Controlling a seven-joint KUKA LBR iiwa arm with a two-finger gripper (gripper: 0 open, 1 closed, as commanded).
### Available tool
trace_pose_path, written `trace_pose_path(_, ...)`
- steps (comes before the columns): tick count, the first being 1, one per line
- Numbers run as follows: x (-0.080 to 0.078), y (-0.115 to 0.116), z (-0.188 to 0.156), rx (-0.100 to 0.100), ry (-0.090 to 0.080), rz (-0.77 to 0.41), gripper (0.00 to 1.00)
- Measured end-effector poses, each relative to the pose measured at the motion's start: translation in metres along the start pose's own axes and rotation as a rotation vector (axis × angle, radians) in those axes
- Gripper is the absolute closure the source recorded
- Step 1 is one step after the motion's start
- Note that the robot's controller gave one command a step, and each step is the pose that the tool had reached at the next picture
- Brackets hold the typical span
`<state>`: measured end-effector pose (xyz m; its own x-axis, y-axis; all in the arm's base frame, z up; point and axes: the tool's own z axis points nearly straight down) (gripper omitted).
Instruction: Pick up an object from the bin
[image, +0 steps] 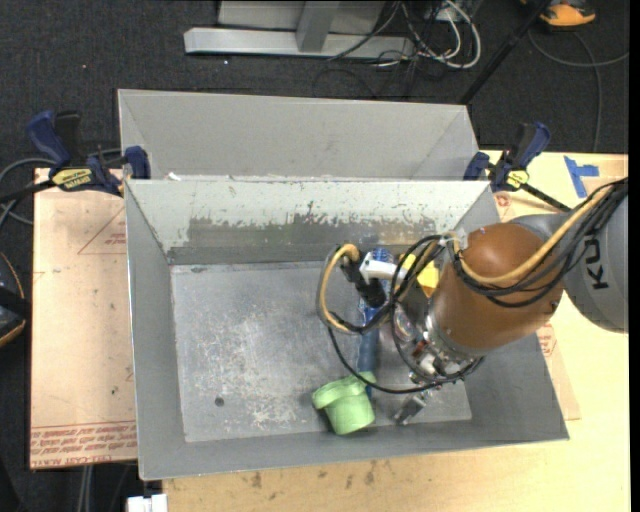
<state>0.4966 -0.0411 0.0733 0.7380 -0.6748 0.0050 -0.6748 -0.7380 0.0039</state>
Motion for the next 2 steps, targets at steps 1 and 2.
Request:
trace_pose_path(1,0.044,0.062,-0.018,0.021,-0.012,-0.206,0.0)
trace_pose_path(2,-0.002,-0.034,-0.006,0.008,-0.008,-0.222,0.0)
